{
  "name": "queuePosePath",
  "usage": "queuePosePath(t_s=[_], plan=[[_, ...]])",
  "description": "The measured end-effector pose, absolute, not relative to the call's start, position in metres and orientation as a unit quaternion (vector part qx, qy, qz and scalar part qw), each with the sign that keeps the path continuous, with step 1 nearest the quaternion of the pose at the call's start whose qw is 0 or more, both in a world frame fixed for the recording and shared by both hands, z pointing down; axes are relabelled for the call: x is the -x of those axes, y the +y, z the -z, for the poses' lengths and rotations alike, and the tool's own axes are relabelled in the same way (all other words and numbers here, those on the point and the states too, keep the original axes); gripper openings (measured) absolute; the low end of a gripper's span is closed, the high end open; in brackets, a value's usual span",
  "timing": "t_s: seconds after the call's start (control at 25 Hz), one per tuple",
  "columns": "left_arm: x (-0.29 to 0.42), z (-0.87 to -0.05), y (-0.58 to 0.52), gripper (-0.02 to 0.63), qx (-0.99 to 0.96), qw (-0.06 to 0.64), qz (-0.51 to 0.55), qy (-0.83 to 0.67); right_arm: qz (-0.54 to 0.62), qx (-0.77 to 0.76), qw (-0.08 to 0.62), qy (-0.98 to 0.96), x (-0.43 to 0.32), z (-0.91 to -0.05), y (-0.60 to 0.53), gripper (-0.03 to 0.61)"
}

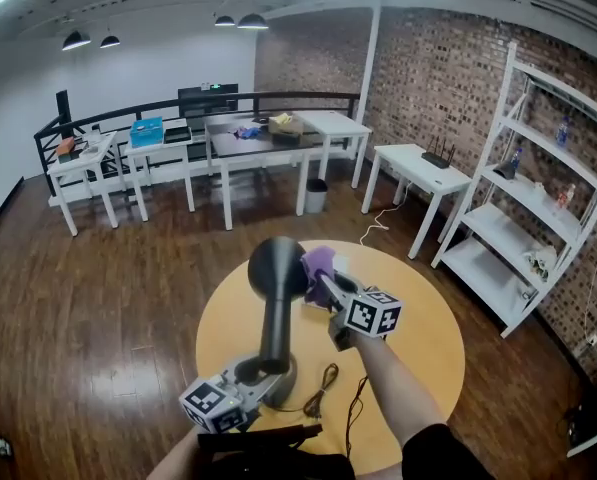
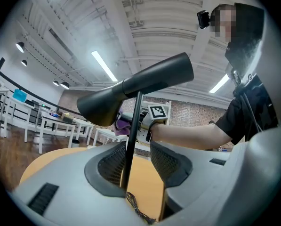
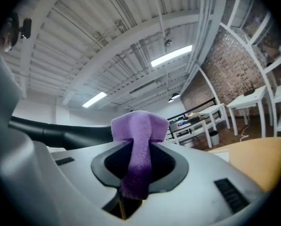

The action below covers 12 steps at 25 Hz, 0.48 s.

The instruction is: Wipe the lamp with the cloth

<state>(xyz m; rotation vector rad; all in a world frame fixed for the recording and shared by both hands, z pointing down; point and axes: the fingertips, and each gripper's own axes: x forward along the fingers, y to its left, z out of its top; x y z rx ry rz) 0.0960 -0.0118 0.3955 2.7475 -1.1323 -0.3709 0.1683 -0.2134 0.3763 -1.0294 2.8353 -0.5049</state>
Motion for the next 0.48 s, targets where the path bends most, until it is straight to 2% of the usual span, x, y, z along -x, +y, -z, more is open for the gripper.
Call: queuePosePath(t_s=[0.24, 0.48], plan=[[-0.096, -0.399, -0.009, 0.152, -0.914, 0.079, 0.127, -0.376, 0.189, 0.313, 0.093, 0.926, -0.176, -0.356, -0.185, 0.092], [-0.095, -0.4, -0.01, 0.142, -0.917, 0.077, 0.126, -0.37, 0.15, 0.12, 0.184, 0.964, -0.185, -0.304, -0.078, 0.092]])
